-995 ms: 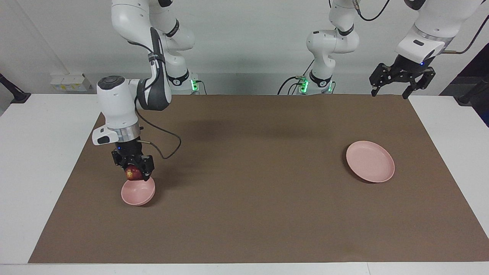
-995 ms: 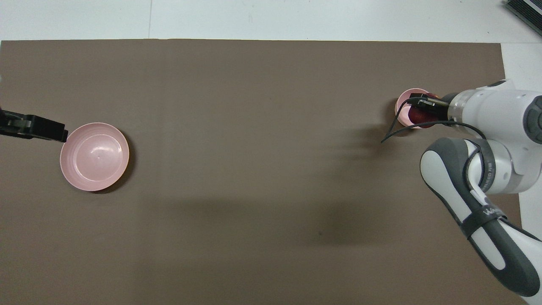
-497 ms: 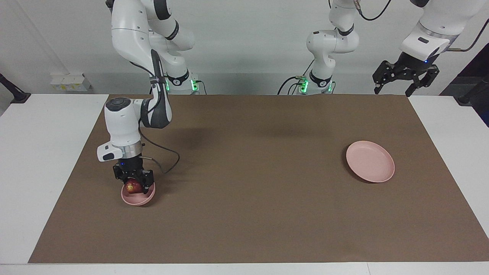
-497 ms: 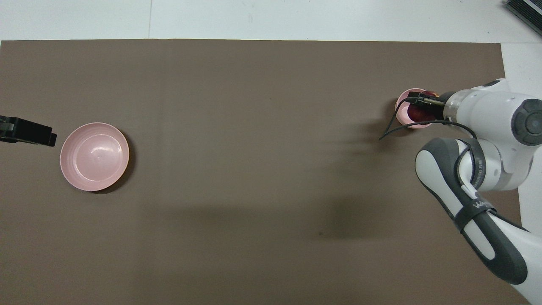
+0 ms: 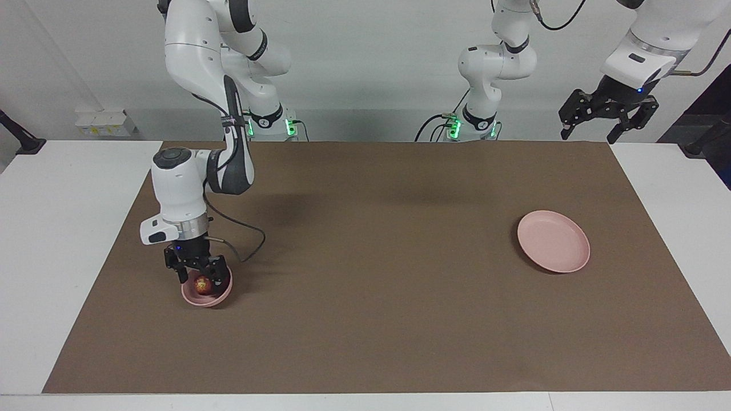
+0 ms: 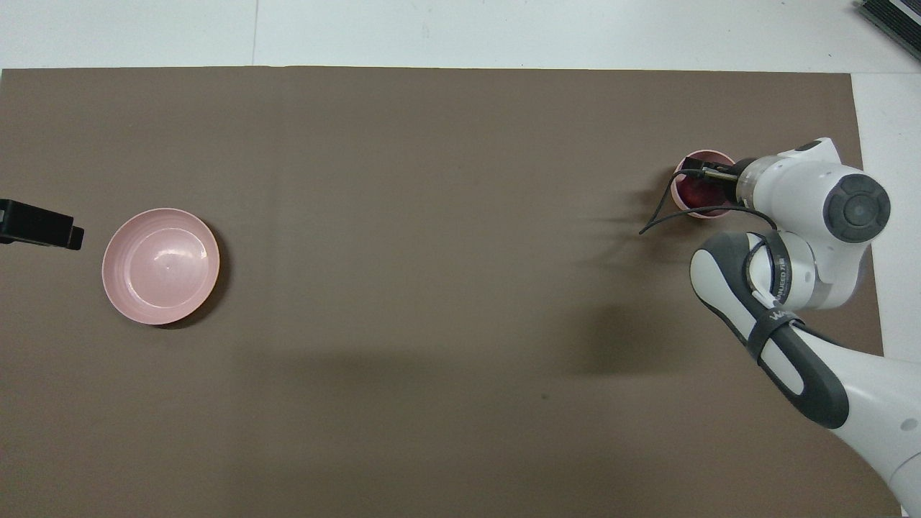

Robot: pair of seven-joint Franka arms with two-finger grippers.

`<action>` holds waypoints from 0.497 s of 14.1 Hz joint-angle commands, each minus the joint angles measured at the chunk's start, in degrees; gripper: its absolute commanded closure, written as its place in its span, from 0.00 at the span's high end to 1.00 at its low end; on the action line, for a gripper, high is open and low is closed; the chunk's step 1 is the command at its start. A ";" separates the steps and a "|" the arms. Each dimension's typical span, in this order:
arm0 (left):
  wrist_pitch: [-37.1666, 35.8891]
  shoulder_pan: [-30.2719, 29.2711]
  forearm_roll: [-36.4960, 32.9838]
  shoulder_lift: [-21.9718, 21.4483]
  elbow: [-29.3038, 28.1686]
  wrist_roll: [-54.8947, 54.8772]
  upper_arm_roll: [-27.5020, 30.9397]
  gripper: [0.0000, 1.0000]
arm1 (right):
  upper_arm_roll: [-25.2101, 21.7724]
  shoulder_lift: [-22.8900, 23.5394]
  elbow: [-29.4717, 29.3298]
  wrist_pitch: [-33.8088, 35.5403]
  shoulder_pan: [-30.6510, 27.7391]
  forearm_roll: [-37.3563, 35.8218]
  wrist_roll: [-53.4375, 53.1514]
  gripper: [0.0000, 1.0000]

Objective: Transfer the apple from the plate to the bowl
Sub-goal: 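Lower the apple into the small pink cup with the right gripper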

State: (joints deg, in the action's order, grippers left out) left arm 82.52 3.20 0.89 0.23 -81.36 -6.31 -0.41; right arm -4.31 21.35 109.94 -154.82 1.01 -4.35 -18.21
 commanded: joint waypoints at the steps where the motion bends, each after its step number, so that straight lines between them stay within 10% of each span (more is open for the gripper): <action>1: -0.51 0.39 0.96 -0.41 0.15 -0.28 1.99 1.00 | 0.71 -3.07 -0.95 5.30 -0.48 -0.92 1.33 1.00; 7: -1.04 -0.30 0.78 -0.67 0.15 -0.46 2.08 1.00 | 0.97 -6.94 -11.75 30.40 -0.57 1.09 9.94 1.00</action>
State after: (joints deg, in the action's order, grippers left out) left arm 82.45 3.22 0.96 0.16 -81.36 -6.31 1.51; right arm -3.99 15.04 102.51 -132.12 1.15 -4.27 -11.68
